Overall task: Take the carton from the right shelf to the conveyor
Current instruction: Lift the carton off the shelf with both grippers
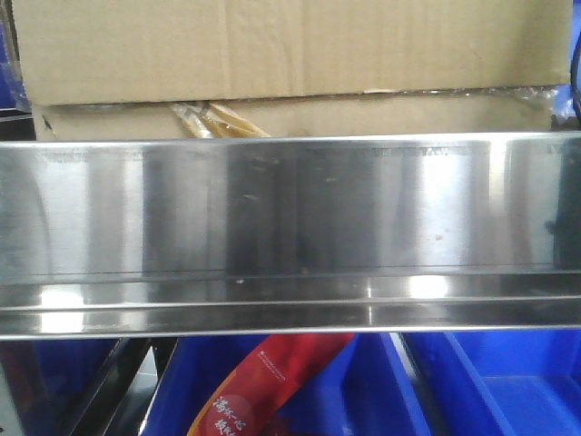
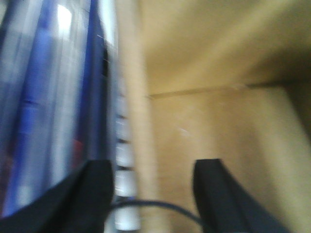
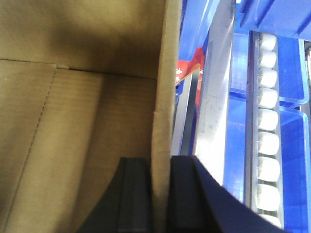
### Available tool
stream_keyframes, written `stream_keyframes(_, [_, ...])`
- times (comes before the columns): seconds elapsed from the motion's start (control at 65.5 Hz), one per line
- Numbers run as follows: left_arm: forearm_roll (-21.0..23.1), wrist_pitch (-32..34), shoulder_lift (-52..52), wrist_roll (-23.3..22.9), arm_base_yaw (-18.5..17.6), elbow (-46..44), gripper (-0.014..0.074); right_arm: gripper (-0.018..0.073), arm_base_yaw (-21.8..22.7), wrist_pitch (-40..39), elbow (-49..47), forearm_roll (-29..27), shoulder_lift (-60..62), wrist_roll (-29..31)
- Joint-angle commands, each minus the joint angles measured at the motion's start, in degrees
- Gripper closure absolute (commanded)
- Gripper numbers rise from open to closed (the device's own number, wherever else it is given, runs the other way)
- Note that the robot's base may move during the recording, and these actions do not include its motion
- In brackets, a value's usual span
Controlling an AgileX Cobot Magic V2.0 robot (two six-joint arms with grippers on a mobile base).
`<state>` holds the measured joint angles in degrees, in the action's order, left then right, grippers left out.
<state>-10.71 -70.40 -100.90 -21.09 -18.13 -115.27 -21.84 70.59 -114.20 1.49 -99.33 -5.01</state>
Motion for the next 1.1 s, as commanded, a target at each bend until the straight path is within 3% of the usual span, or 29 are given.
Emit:
stream_keyframes(0.0, [1.16, 0.44, 0.05, 0.14, 0.18, -0.02, 0.0282, 0.0624, 0.16, -0.62, -0.26, 0.07, 0.34, -0.11])
stream_keyframes(0.107, [1.28, 0.44, 0.05, 0.14, 0.18, -0.02, 0.0348, 0.0624, 0.16, -0.62, -0.26, 0.07, 0.34, -0.11])
stream_keyframes(0.29, [1.67, 0.44, 0.05, 0.14, 0.18, 0.4, 0.0635, 0.0624, 0.16, -0.62, -0.26, 0.07, 0.34, -0.11])
stream_keyframes(0.763, [1.31, 0.44, 2.11, 0.14, 0.06, -3.84, 0.0617, 0.0624, 0.16, -0.62, -0.46, 0.07, 6.28, -1.02])
stream_keyframes(1.084, [1.18, 0.44, 10.68, 0.14, -4.53, -4.14, 0.0617, 0.0624, 0.16, -0.62, 1.44, 0.07, 15.73, -1.02])
